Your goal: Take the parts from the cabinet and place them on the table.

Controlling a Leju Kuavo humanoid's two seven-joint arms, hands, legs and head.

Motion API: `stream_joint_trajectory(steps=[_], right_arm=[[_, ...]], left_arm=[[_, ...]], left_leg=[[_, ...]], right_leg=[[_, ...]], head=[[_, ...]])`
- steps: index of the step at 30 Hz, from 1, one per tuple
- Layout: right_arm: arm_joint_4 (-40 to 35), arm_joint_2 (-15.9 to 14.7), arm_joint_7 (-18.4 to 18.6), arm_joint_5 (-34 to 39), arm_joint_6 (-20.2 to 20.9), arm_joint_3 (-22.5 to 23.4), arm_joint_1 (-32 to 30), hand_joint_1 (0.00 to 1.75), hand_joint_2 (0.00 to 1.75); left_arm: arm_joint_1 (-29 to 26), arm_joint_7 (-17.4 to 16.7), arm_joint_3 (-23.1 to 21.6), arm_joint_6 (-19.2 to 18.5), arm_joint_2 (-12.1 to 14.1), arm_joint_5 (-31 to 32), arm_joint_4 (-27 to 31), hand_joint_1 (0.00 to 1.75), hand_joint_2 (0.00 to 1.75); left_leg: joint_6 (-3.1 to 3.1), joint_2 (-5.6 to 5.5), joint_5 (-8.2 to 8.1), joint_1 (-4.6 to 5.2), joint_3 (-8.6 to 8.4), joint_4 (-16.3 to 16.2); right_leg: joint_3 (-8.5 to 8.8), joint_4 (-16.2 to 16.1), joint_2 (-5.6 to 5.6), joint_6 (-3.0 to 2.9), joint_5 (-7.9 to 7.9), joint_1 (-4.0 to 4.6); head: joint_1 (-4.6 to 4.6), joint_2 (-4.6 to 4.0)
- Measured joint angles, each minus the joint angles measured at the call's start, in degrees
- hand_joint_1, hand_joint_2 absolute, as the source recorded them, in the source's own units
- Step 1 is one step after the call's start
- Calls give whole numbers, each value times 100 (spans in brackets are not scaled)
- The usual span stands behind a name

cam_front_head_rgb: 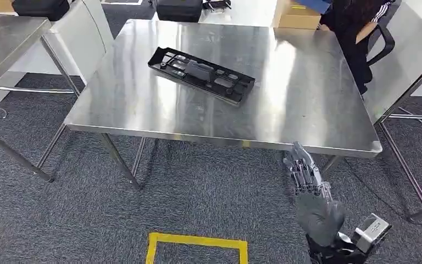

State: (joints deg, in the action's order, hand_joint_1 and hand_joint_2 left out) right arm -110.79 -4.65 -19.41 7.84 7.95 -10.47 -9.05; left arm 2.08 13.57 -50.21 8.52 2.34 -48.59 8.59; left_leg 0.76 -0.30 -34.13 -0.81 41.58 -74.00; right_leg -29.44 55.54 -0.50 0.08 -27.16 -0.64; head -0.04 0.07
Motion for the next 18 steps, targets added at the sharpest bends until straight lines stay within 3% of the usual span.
stream_joint_trajectory(steps=[1,2,3,4,5,6,9,10,11,12,14,15,16,17,18], right_arm=[[70,28,107,-74,-157,35,-41,0,0],[146,54,213,-148,-328,82,-99,0,0],[248,78,346,-265,-544,139,-160,0,0],[368,90,470,-422,-748,186,-212,0,0],[554,98,581,-561,-978,268,-254,0,0],[693,103,607,-607,-1082,335,-312,0,0],[1125,122,612,-653,-1144,507,-409,0,0],[1198,122,642,-691,-1191,546,-449,0,0],[1290,138,754,-824,-1311,581,-467,0,0],[1439,159,999,-1002,-1484,620,-470,0,0],[1903,181,1302,-1260,-1754,779,-469,0,0],[2274,199,1368,-1351,-1840,883,-451,0,0],[2677,223,1418,-1426,-1868,998,-450,0,0],[3077,240,1416,-1534,-1881,1100,-452,0,0],[3564,253,1390,-1659,-1881,1195,-403,0,0]], left_arm=[[2,0,0,2,0,-2,-2,0,0],[2,-2,0,2,-2,-9,-2,0,0],[2,-4,0,4,-2,-20,-2,0,0],[3,-18,0,9,-2,-33,-2,0,0],[21,-26,0,17,-6,-37,0,0,0],[24,-28,0,20,-11,-37,-2,0,0],[19,-33,0,24,-4,-39,-7,0,0],[7,-35,0,26,-9,-46,-13,0,0],[21,-37,0,37,-18,-46,-17,0,0],[32,-80,0,57,-9,-46,-20,0,0],[29,-120,0,66,0,-39,-20,0,0],[30,-142,0,68,4,-13,-20,0,0],[31,-162,-2,68,7,2,-17,0,0],[30,-197,-7,68,7,9,-17,0,0],[29,-232,-13,66,7,11,-17,0,0]], left_leg=[[5,4,152,-3,-67,-135],[11,6,400,-16,-214,-69],[13,9,620,-41,-477,193],[22,8,689,-67,-823,604],[51,-6,395,-84,-1118,1111],[15,-48,278,-32,-1339,1458],[-157,-45,330,33,-1252,1454],[-261,-5,420,12,-1152,1506],[-325,40,491,7,-1085,1499],[-390,44,569,10,-974,1501],[-394,53,730,25,-776,1496],[-389,55,812,27,-677,1486],[-386,54,892,26,-598,1476],[-375,54,987,26,-477,1464],[-352,56,1063,22,-372,1456]], right_leg=[[-109,45,-8,13,57,6],[-221,96,-9,39,101,5],[-328,154,-10,61,140,-2],[-425,218,-9,89,174,-12],[-498,286,-13,122,203,8],[-553,344,-14,158,228,44],[-574,306,-20,281,388,16],[-605,318,3,324,409,33],[-690,422,10,302,203,-7],[-776,681,24,229,-147,4],[-892,1394,28,158,-738,1],[-892,1722,28,189,-841,2],[-848,1931,29,256,-780,0],[-708,1933,32,361,-558,-4],[-468,1715,31,449,-308,-5]], head=[[-2,0],[-2,0],[-7,0],[0,0],[-15,2],[-4,0],[9,0],[13,0],[-9,2],[48,0],[44,0],[55,0],[61,0],[63,0],[61,0]])
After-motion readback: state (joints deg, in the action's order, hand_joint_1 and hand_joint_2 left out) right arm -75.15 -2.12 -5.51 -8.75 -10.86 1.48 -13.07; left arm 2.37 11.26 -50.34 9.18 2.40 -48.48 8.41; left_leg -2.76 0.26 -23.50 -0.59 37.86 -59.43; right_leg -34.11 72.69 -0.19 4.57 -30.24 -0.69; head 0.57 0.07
